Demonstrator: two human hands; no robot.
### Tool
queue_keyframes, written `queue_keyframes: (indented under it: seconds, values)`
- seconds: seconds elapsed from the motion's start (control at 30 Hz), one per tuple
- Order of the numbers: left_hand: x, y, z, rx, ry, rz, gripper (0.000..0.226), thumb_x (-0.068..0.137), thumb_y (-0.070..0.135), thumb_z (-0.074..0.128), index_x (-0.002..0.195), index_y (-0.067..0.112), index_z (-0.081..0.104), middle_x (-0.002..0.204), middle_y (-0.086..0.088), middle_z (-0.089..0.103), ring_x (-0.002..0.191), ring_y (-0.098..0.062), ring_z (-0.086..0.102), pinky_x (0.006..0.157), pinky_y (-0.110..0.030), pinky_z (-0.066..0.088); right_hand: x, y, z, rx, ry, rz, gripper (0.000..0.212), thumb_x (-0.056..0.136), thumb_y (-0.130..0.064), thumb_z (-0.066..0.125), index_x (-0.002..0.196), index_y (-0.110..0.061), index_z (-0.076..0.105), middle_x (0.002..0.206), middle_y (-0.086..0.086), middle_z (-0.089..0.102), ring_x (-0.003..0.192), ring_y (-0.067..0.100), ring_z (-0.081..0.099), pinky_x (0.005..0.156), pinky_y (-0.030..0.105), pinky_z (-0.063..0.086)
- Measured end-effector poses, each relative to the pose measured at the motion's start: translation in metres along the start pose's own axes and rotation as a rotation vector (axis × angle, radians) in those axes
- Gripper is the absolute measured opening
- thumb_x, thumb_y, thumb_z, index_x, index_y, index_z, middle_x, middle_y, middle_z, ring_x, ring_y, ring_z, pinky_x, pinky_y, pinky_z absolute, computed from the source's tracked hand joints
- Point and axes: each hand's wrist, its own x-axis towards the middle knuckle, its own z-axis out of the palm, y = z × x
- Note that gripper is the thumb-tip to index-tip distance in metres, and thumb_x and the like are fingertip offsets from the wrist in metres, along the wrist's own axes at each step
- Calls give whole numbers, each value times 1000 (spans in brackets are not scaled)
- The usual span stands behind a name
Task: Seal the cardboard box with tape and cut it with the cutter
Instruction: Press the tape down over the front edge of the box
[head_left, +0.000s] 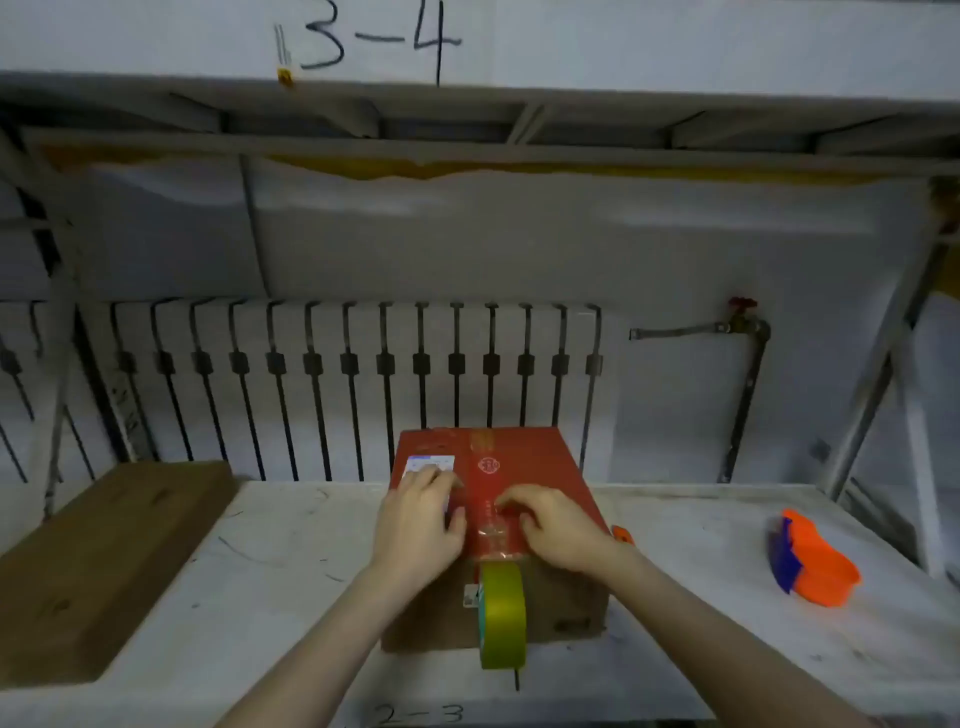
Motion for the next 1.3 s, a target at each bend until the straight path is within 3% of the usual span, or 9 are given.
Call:
queue_keyframes:
  seconds: [0.1,0.27,0.43,0.57,0.77,0.9,1.1,1.23,1.3]
  values:
    - [-8,-6,25,23,-64,39,29,89,16,47,112,24,62,117,6,63,110,-15,55,94,-30,45,-1,9,15,37,-163,21,43,94,-7,37,129,-24,55,137,-2,54,126,14,48,104,24,36]
    - [-24,-11,41,59,-235,24,41,87,13,46,123,29,59,127,7,62,120,-16,52,108,-38,35,3,14,22,35,-317,129,45,98,-17,30,139,-32,43,153,-3,34,141,19,28,116,33,18]
    - [-36,3,28,86,-389,-10,46,88,13,48,132,28,50,138,3,52,131,-19,43,116,-49,21,7,8,24,5,-375,187,41,101,-34,28,139,-38,42,152,-5,34,141,22,28,118,41,18]
    - [-40,9,23,108,-461,-38,51,89,11,49,137,29,44,142,2,47,136,-22,38,118,-53,16,3,7,27,-72,-399,183,44,100,-25,28,142,-38,37,156,-3,25,144,24,20,119,45,13]
    - [-24,9,22,109,-492,-12,40,87,9,50,124,26,56,129,-2,57,118,-25,52,103,-44,43,-2,9,13,-6,-368,172,42,100,-20,33,136,-38,45,152,-2,32,139,24,28,114,42,19]
    - [-20,8,26,125,-504,-27,42,88,8,48,124,27,57,128,-2,57,119,-26,51,102,-43,43,-11,31,17,-24,-258,138,44,95,-15,39,131,-39,51,149,-3,40,137,23,33,115,43,23]
    - [-19,7,32,43,-483,-110,41,90,13,46,126,30,58,135,1,55,124,-25,48,104,-41,42,-4,33,16,-240,-285,-45,51,94,-11,39,139,-35,41,146,0,43,131,25,41,109,41,32]
    - [-49,10,41,-132,-126,-221,26,96,25,44,107,17,66,115,-6,65,108,-25,57,90,-37,45,-10,38,20,-396,-221,-144,55,95,-11,38,144,-33,32,154,-9,31,143,14,22,115,44,16]
    - [-60,26,41,-335,-19,-438,32,98,33,40,102,10,62,105,-7,64,93,-22,56,79,-32,41,-11,38,23,-403,-186,-166,53,94,-13,37,144,-32,33,153,-10,31,144,12,19,116,44,12]
